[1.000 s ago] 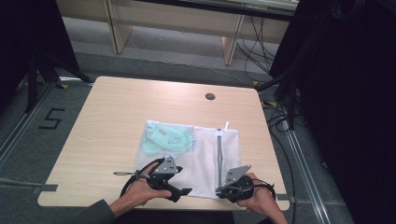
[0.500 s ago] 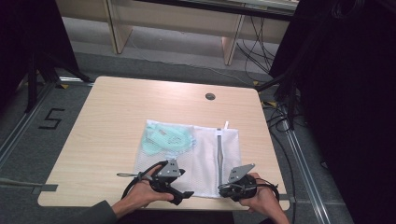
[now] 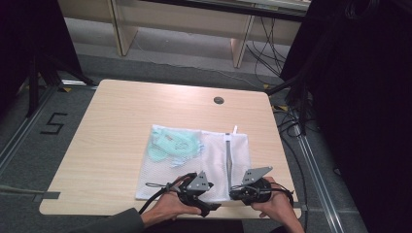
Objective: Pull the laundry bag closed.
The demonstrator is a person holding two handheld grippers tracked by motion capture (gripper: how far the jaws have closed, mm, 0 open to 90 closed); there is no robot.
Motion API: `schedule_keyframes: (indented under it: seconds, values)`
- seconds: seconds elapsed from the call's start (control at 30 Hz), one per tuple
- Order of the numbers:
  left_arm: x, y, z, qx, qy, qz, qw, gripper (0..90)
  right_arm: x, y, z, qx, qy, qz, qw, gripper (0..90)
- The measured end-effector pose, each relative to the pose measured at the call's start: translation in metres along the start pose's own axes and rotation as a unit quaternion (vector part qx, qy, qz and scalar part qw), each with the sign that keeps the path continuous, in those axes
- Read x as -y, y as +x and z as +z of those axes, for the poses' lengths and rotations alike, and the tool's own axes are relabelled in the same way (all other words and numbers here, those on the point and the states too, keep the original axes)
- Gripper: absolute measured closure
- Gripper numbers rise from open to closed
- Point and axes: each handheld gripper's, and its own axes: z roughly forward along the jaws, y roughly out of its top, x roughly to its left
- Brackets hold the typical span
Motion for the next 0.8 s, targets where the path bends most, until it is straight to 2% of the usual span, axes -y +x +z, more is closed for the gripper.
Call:
schedule_keyframes:
  seconds: [0.1, 0.13, 0.2, 0.27, 0.33, 0.4, 0.43, 0.5, 0.53, 0.57, 0.6, 0.63, 0.67, 0.7, 0.77, 0.8]
  values:
    - [0.001, -0.001, 0.007, 0.000, 0.013, 0.001, 0.9999, 38.3, 0.000, 0.000, -0.001, 0.000, 0.002, 0.002, 1.0000, 86.5]
    - [0.003, 0.000, 0.010, -0.004, 0.024, 0.011, 0.9996, 38.8, -0.001, 0.000, -0.001, 0.000, 0.002, 0.002, 1.0000, 86.5]
    - [0.003, -0.002, 0.012, 0.000, 0.022, 0.009, 0.9997, 40.1, -0.001, -0.001, -0.001, 0.000, 0.001, 0.001, 1.0000, 86.6]
    - [0.003, -0.002, 0.016, -0.010, 0.021, 0.021, 0.9995, 45.0, -0.002, 0.000, -0.002, 0.005, -0.001, 0.006, 1.0000, 86.5]
    - [0.002, -0.002, 0.018, -0.007, 0.019, 0.021, 0.9996, 47.4, -0.002, 0.000, -0.002, 0.003, -0.003, 0.006, 1.0000, 86.5]
    - [0.001, -0.003, 0.024, -0.003, 0.032, 0.035, 0.9989, 51.2, -0.002, -0.001, -0.001, 0.003, -0.014, 0.001, 0.9999, 86.6]
    - [0.001, -0.003, 0.027, -0.004, 0.036, 0.044, 0.9984, 51.8, -0.002, 0.000, -0.002, 0.008, -0.013, 0.009, 0.9999, 86.5]
    - [0.001, -0.005, 0.032, -0.001, 0.030, 0.043, 0.9986, 54.4, -0.002, 0.000, -0.001, 0.005, -0.014, 0.007, 0.9999, 86.6]
    - [0.001, -0.005, 0.032, -0.001, 0.030, 0.043, 0.9986, 56.4, -0.002, 0.001, -0.001, 0.004, -0.012, 0.016, 0.9998, 86.5]
    - [0.000, -0.005, 0.034, 0.002, 0.035, 0.048, 0.9982, 59.4, -0.002, 0.000, -0.002, 0.006, -0.014, 0.008, 0.9998, 86.5]
    - [0.000, -0.006, 0.036, 0.003, 0.031, 0.053, 0.9981, 63.0, -0.002, 0.001, -0.001, 0.004, -0.013, 0.016, 0.9998, 86.5]
    - [-0.001, -0.006, 0.036, -0.002, 0.034, 0.066, 0.9972, 63.0, -0.002, 0.001, -0.001, 0.004, -0.013, 0.016, 0.9998, 86.5]
    - [-0.001, -0.007, 0.037, -0.003, 0.033, 0.074, 0.9967, 70.5, -0.002, -0.001, -0.001, 0.006, -0.013, 0.008, 0.9999, 86.5]
    - [-0.002, -0.008, 0.038, -0.001, 0.030, 0.084, 0.9960, 73.1, -0.002, -0.001, -0.003, 0.005, -0.003, 0.005, 1.0000, 86.5]
    - [-0.003, -0.008, 0.038, -0.003, 0.026, 0.087, 0.9959, 76.7, -0.001, 0.001, 0.001, 0.003, -0.014, 0.017, 0.9998, 86.5]
    - [-0.003, -0.008, 0.038, -0.003, 0.026, 0.087, 0.9959, 78.1, -0.002, 0.000, -0.001, 0.001, -0.001, 0.009, 1.0000, 86.5]
